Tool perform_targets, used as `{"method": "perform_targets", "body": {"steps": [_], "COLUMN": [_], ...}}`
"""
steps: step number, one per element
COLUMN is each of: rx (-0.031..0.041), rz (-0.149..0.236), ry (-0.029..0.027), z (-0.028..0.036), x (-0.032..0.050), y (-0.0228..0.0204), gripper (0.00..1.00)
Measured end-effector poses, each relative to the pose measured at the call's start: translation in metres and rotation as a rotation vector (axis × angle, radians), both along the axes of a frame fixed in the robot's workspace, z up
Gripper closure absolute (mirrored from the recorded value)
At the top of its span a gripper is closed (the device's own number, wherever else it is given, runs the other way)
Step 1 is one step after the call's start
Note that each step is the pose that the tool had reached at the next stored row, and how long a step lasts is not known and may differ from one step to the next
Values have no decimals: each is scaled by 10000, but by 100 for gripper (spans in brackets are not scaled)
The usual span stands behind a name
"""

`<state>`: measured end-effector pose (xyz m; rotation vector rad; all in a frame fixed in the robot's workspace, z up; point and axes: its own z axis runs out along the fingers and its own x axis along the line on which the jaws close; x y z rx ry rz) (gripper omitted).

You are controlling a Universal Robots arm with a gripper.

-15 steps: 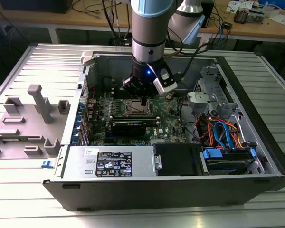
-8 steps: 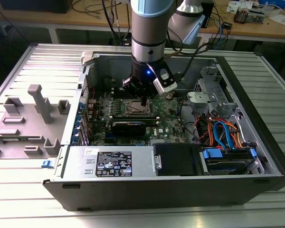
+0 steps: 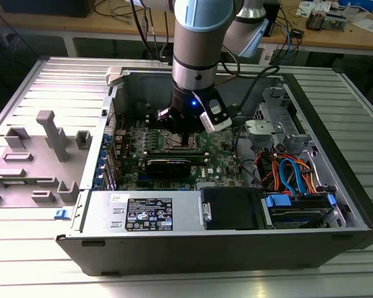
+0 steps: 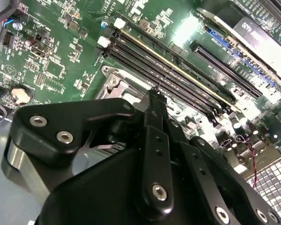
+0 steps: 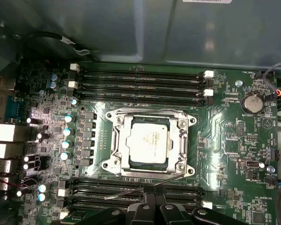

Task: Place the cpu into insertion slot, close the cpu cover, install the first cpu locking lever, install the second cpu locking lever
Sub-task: 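Install the second cpu locking lever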

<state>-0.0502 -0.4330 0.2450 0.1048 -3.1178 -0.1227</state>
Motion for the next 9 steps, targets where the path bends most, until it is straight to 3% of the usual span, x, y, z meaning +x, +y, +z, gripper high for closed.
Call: {"method": "perform_targets", "body": {"steps": [9], "rx": [11], "rz": [-1], "ry": [0], "z": [-4], "x": [-53], "y": [-19], "gripper": [89]}}
